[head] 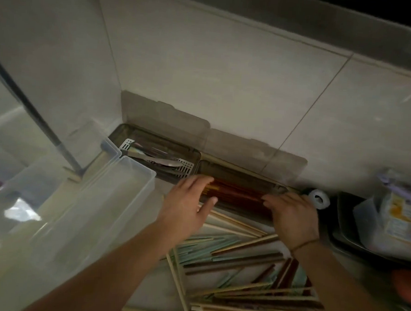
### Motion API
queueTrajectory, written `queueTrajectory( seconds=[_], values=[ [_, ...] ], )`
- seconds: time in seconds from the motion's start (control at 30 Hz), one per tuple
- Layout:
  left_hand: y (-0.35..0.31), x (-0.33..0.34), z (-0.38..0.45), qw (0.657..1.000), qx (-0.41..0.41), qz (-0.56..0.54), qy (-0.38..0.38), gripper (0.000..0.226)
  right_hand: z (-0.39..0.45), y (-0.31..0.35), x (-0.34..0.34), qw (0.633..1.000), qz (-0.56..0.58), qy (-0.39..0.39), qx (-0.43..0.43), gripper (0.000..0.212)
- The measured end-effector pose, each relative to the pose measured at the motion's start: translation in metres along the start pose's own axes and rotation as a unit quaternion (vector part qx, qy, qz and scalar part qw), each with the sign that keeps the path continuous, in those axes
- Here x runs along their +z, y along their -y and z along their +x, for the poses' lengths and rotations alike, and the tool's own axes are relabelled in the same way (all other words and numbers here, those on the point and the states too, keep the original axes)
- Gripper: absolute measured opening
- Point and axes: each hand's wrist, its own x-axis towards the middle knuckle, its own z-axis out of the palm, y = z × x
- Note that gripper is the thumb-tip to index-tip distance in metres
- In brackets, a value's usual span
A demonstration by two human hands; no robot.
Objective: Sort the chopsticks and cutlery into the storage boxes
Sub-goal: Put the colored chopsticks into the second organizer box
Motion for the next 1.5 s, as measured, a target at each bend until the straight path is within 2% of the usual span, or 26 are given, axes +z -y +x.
queueTrajectory(
  seconds=[0.07, 0.13, 0.23, 0.4, 0.53, 0.63, 0.77, 0.83, 0.87, 0.93, 1.0, 1.07, 1.13, 1.2, 1.37, 1.5],
  values=[
    [0.01, 0.002, 0.0, 0.998, -0.056, 0.005, 0.017, 0.047, 0.011, -0.009, 0.015, 0.997, -0.002, 0.049, 0.054, 0.013],
    [0.019, 0.007, -0.004, 0.997, -0.045, 0.04, 0.046, 0.041, 0.022, -0.009, 0.025, 0.985, -0.016, 0.146, 0.087, 0.007],
    [0.025, 0.012, -0.011, 0.99, -0.034, 0.076, 0.114, 0.039, 0.037, -0.001, 0.039, 0.961, -0.052, 0.261, 0.078, 0.021],
    [0.023, 0.017, -0.016, 0.984, -0.047, 0.096, 0.144, 0.04, 0.06, 0.007, 0.056, 0.941, -0.107, 0.32, 0.039, 0.026],
    [0.019, 0.02, -0.018, 0.982, -0.047, 0.103, 0.153, 0.041, 0.071, 0.011, 0.06, 0.925, -0.154, 0.348, -0.017, 0.027],
    [0.017, 0.025, -0.026, 0.986, -0.028, 0.108, 0.124, 0.036, 0.069, 0.01, 0.056, 0.934, -0.134, 0.331, 0.003, 0.029],
    [0.006, 0.038, -0.059, 0.988, 0.089, 0.06, 0.111, 0.028, 0.033, 0.0, 0.029, 0.98, -0.012, 0.178, 0.086, 0.022],
    [-0.002, 0.05, -0.08, 0.974, 0.162, 0.03, 0.155, 0.026, -0.002, -0.008, 0.009, 0.989, 0.064, 0.096, 0.092, 0.021],
    [-0.007, 0.055, -0.089, 0.962, 0.195, 0.028, 0.191, 0.028, -0.024, -0.013, 0.003, 0.991, 0.085, 0.079, 0.072, 0.023],
    [-0.016, 0.066, -0.108, 0.937, 0.244, 0.032, 0.25, 0.036, -0.066, -0.023, -0.005, 0.987, 0.098, 0.124, 0.018, 0.029],
    [-0.022, 0.076, -0.123, 0.92, 0.278, 0.064, 0.27, 0.043, -0.101, -0.034, -0.004, 0.972, 0.099, 0.208, -0.047, 0.032],
    [-0.027, 0.083, -0.133, 0.909, 0.288, 0.079, 0.291, 0.049, -0.12, -0.041, -0.004, 0.953, 0.083, 0.274, -0.095, 0.008],
    [-0.03, 0.086, -0.138, 0.903, 0.294, 0.1, 0.299, 0.052, -0.125, -0.041, -0.002, 0.946, 0.08, 0.299, -0.099, 0.044],
    [-0.033, 0.086, -0.139, 0.903, 0.295, 0.101, 0.294, 0.053, -0.126, -0.04, -0.002, 0.947, 0.077, 0.303, -0.069, 0.058],
    [-0.037, 0.076, -0.139, 0.896, 0.317, 0.122, 0.286, 0.054, -0.128, -0.047, 0.005, 0.939, 0.055, 0.328, -0.084, 0.054],
    [-0.032, 0.073, -0.142, 0.891, 0.318, 0.137, 0.295, 0.056, -0.125, -0.055, 0.001, 0.93, 0.063, 0.358, -0.058, 0.033]
  ],
)
